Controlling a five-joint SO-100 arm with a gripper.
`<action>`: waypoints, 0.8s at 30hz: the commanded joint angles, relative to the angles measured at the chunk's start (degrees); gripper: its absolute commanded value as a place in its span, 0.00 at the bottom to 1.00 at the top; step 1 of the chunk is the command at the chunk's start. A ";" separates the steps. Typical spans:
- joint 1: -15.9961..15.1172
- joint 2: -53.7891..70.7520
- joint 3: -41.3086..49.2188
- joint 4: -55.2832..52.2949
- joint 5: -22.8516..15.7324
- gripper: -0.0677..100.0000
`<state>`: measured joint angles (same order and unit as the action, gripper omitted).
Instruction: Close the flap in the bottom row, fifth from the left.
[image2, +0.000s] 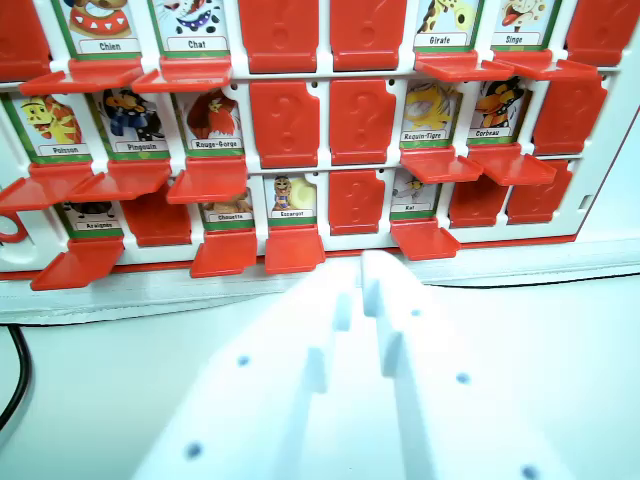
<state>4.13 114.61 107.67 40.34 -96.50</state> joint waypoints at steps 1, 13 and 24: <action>-0.44 7.82 -6.94 1.41 -1.05 0.00; -1.85 13.10 -8.26 5.01 -0.88 0.00; -3.78 15.12 -8.44 7.38 2.02 0.00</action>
<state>0.70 126.04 105.64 47.55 -94.57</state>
